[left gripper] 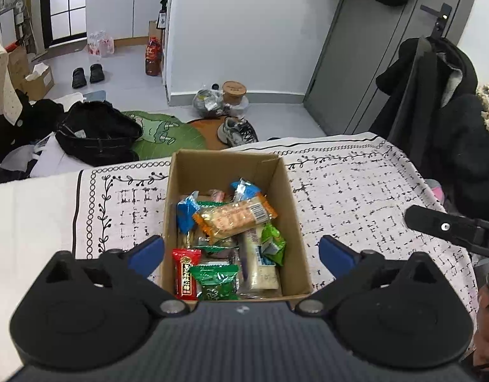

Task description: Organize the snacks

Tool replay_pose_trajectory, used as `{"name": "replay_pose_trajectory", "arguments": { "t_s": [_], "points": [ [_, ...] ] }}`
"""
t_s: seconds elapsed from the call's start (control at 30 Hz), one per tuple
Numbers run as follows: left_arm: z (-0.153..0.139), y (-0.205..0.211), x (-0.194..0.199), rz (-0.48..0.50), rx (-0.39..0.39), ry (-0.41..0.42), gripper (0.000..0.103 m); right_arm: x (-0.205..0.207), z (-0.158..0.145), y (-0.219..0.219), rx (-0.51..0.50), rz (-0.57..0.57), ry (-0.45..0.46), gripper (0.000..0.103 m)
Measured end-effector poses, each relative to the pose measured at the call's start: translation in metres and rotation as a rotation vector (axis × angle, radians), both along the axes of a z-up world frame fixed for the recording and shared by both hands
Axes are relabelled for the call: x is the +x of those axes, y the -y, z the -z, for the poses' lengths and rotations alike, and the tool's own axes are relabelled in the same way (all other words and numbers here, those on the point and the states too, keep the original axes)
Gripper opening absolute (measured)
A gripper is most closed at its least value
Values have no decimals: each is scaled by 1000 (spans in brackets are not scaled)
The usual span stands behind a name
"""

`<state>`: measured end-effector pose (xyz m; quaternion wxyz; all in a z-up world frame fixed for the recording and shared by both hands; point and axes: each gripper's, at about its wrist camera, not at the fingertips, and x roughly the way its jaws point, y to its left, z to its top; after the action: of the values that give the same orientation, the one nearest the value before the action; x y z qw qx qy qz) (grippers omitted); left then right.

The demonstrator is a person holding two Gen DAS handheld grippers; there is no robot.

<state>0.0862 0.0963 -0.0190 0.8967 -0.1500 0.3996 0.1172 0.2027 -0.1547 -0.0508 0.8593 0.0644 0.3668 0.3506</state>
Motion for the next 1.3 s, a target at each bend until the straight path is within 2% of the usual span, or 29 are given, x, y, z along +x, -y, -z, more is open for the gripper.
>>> {"name": "replay_pose_trajectory", "arguments": {
  "t_s": [0.17, 0.53, 0.73, 0.93, 1.2, 1.3],
  "points": [
    [-15, 5, -8, 12, 1, 21, 103, -3, -17, 23, -15, 23, 36, 103],
    [-50, 20, -43, 47, 32, 80, 103, -24, -38, 72, -31, 59, 76, 103],
    [-61, 33, -64, 68, 29, 97, 103, -43, -49, 86, -83, 90, 84, 103],
    [-74, 44, -83, 91, 49, 119, 103, -66, -65, 93, -91, 83, 113, 103],
    [-91, 42, -109, 23, 27, 146, 103, -95, -85, 97, -145, 84, 173, 103],
    [-98, 47, -119, 35, 29, 151, 103, -104, -88, 101, -148, 109, 158, 103]
  ]
}}
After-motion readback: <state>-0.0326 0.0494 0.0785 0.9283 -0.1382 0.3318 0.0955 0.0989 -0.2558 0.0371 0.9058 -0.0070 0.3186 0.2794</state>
